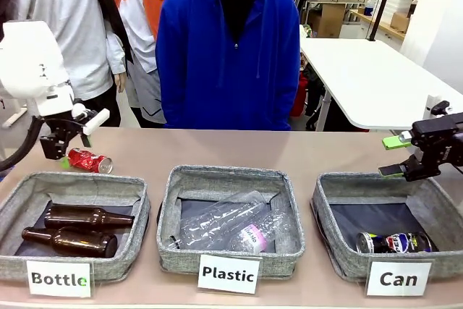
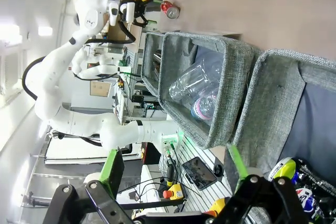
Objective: Sort the can waste into the basket.
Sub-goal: Pick up the can waste from the table and place it in the right Fabric basket.
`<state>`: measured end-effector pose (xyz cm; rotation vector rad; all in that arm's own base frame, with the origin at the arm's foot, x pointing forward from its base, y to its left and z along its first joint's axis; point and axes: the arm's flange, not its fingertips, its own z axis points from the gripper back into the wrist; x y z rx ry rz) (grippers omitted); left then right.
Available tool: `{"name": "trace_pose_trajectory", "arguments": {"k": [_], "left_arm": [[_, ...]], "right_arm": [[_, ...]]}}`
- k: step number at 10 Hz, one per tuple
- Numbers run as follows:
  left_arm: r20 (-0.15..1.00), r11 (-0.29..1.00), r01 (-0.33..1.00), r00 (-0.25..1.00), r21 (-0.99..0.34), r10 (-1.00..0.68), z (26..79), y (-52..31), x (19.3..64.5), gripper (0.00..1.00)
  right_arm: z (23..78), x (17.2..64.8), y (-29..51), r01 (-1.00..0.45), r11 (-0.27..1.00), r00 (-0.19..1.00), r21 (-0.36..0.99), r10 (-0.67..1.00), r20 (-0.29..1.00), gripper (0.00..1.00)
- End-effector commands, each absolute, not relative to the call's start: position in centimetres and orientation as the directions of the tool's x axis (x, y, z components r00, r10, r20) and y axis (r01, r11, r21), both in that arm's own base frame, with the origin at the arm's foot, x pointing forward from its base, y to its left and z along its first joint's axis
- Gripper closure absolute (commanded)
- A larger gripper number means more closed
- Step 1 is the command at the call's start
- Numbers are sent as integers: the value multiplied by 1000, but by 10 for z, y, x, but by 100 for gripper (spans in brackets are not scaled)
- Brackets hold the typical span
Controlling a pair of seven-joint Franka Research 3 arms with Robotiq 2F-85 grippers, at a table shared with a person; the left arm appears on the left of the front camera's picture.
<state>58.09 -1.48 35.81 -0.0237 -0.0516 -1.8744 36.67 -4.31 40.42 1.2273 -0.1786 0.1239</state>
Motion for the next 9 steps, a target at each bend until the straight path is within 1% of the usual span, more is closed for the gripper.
{"name": "trace_pose_trajectory", "arguments": {"k": [1, 2, 4, 7, 8, 9], "left_arm": [[23, -281, 959, -282, 18, -959, 351, -15, 592, 0], [2, -266, 964, -266, 26, -964, 344, -17, 596, 0], [-19, -259, 966, -259, -6, -966, 328, -25, 603, 0], [-40, -244, 969, -245, -34, -969, 320, -28, 608, 0], [-49, -237, 970, -240, -49, -970, 321, -28, 608, 60], [-46, -245, 968, -247, -53, -968, 321, -26, 609, 60]], "right_arm": [[406, 367, -46, -209, 333, 976, 919, 13, 217, 0], [406, 367, -46, -209, 333, 976, 919, 13, 217, 0], [406, 367, -46, -209, 333, 976, 919, 13, 217, 0], [406, 367, -46, -209, 333, 976, 919, 13, 217, 0], [406, 367, -46, -209, 333, 976, 919, 13, 217, 0], [406, 367, -46, -209, 333, 976, 919, 13, 217, 0]]}}
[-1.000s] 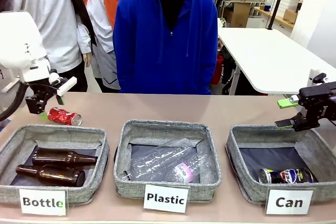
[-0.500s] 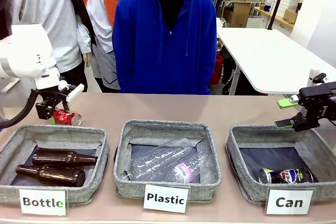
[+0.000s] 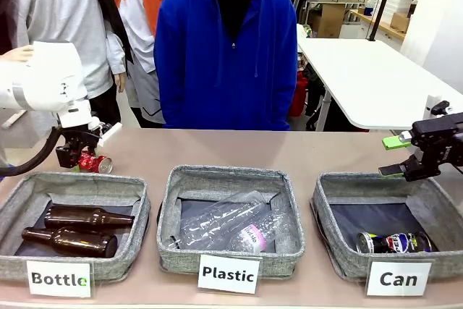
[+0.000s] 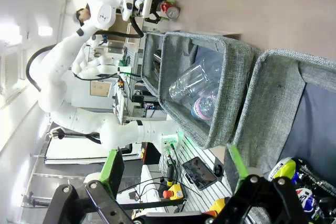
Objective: Sort the can waste into the basket.
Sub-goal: Pick up the can waste from the table and place it in the right Fabric basket.
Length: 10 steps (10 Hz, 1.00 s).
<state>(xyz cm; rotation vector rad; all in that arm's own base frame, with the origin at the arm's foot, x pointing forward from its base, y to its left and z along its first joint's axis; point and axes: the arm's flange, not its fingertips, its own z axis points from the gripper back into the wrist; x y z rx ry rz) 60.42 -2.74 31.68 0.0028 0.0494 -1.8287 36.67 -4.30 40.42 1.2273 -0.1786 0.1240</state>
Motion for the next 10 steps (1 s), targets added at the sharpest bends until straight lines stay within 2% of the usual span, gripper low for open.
{"name": "trace_pose_trajectory", "arguments": {"k": [1, 2, 3, 7, 9, 10], "left_arm": [[-57, -239, 970, -241, -47, -969, 320, -25, 608, 100], [-69, -232, 972, -235, -47, -970, 319, -25, 609, 66], [-73, -229, 972, -232, -46, -970, 319, -25, 609, 100], [-31, -192, 981, -191, 27, -981, 326, -24, 606, 100], [-47, -111, 989, -107, 94, -993, 338, -18, 603, 100], [6, -33, 989, -34, 146, -999, 356, -11, 597, 100]], "right_arm": [[406, 367, -46, -209, 333, 976, 919, 13, 217, 0], [406, 367, -46, -209, 333, 976, 919, 13, 217, 0], [406, 367, -46, -209, 333, 976, 919, 13, 217, 0], [406, 367, -46, -209, 333, 976, 919, 13, 217, 0], [406, 367, -46, -209, 333, 976, 919, 13, 217, 0], [406, 367, -46, -209, 333, 976, 919, 13, 217, 0]]}}
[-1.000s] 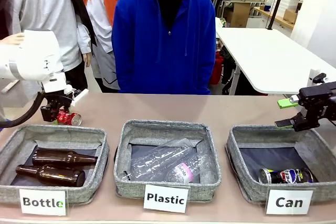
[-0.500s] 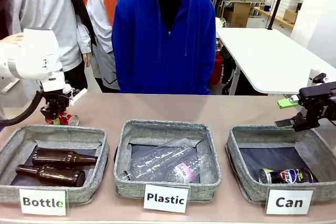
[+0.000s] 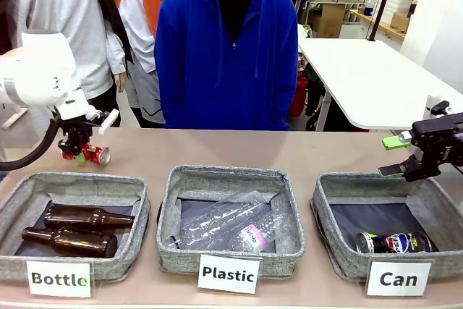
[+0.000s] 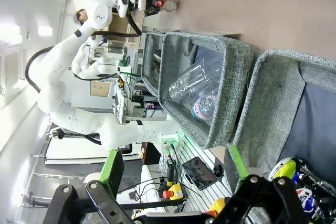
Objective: Sort the can waste into the basket.
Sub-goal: Pick up the can waste from the table and place it in the right Fabric basket.
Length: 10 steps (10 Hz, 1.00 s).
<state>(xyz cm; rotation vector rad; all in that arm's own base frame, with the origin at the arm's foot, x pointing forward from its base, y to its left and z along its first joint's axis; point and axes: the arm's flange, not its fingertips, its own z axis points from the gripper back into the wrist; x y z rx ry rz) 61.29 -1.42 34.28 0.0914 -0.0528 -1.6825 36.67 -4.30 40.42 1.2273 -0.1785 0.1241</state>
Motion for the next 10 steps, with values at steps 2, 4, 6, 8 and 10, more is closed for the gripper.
{"name": "trace_pose_trajectory", "arguments": {"k": [2, 4, 6, 8, 10], "left_arm": [[204, 167, 949, 114, 266, -972, 418, 4, 560, 100], [433, 263, 939, 147, 221, -889, 457, 10, 509, 83], [571, 204, 975, 116, 93, -813, 474, 13, 449, 83], [613, 132, 990, 78, 44, -786, 472, 14, 406, 83], [612, 175, 982, 93, 75, -785, 464, 30, 404, 83]], "right_arm": [[406, 367, -46, -209, 333, 976, 919, 13, 217, 0], [406, 367, -46, -209, 333, 976, 919, 13, 217, 0], [406, 367, -46, -209, 333, 976, 919, 13, 217, 0], [406, 367, -46, -209, 333, 976, 919, 13, 217, 0], [406, 367, -46, -209, 333, 976, 919, 13, 217, 0]]}}
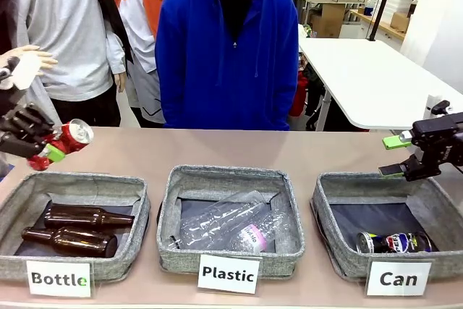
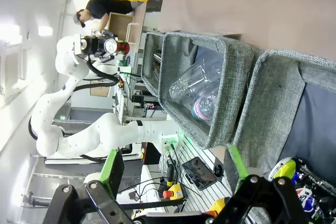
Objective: Sort the can waste into the basket.
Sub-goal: Pick up the can waste from the table and place it in the right Fabric basket.
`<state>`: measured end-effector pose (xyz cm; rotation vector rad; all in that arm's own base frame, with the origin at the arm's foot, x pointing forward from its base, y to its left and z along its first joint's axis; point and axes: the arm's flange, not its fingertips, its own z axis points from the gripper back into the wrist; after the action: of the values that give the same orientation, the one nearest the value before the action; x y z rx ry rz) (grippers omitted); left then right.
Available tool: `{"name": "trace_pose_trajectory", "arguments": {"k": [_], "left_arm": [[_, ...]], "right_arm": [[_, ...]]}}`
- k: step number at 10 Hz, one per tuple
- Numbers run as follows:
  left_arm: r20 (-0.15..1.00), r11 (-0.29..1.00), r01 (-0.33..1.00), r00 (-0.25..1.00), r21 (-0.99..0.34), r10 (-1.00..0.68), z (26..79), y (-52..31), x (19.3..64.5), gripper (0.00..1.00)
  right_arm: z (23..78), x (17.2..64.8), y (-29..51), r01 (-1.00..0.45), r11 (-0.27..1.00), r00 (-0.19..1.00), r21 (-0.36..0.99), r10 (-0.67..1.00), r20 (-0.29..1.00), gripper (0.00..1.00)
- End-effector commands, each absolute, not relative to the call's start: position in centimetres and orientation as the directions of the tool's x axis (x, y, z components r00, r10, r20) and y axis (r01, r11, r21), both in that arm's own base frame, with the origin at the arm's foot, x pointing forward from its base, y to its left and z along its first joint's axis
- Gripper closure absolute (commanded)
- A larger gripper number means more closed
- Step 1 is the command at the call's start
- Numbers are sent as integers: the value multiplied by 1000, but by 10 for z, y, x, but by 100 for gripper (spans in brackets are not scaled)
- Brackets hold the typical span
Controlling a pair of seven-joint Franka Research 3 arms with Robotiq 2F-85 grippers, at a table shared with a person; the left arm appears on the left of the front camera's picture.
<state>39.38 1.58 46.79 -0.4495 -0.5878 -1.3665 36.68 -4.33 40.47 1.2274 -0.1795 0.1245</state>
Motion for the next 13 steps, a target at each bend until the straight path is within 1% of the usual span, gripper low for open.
{"name": "trace_pose_trajectory", "arguments": {"k": [1, 3, 4, 5, 6, 7, 8, 9, 10, 11, 12, 13], "left_arm": [[630, 153, 988, 94, 39, -771, 472, 7, 401, 83], [630, 153, 988, 94, 39, -771, 472, 7, 401, 83], [629, 153, 987, 95, 38, -771, 469, 14, 395, 66], [682, 71, 994, -6, 85, -731, 475, -33, 406, 66], [726, -5, 991, -104, 137, -680, 500, -89, 421, 66], [682, -43, 986, -142, 160, -717, 530, -144, 438, 66], [723, -34, 989, -130, 145, -679, 558, -206, 455, 66], [799, 52, 995, -34, 82, -601, 578, -274, 477, 66], [782, 42, 999, 4, 27, -623, 583, -325, 493, 66], [777, 29, 1000, 26, -10, -629, 584, -375, 511, 66], [774, 25, 999, 42, -34, -632, 579, -419, 520, 66], [779, -16, 996, 55, -84, -625, 568, -472, 522, 66]], "right_arm": [[406, 367, -46, -209, 333, 976, 919, 13, 217, 0], [406, 367, -46, -209, 333, 976, 919, 13, 217, 0], [406, 367, -46, -209, 333, 976, 919, 13, 217, 0], [405, 367, -43, -191, 333, 979, 924, -2, 203, 0], [425, 361, -54, -163, 405, 981, 900, -28, 190, 0], [438, 347, -67, -141, 481, 985, 865, -20, 172, 0], [446, 329, -88, -99, 543, 991, 834, -18, 129, 0], [456, 303, -120, -86, 552, 992, 830, -28, 122, 0], [463, 281, -151, -84, 570, 986, 817, -73, 152, 0], [469, 263, -184, -84, 555, 969, 827, -147, 197, 0], [473, 250, -211, -81, 516, 951, 853, -217, 222, 0], [473, 243, -243, -46, 477, 916, 877, -331, 228, 0]]}}
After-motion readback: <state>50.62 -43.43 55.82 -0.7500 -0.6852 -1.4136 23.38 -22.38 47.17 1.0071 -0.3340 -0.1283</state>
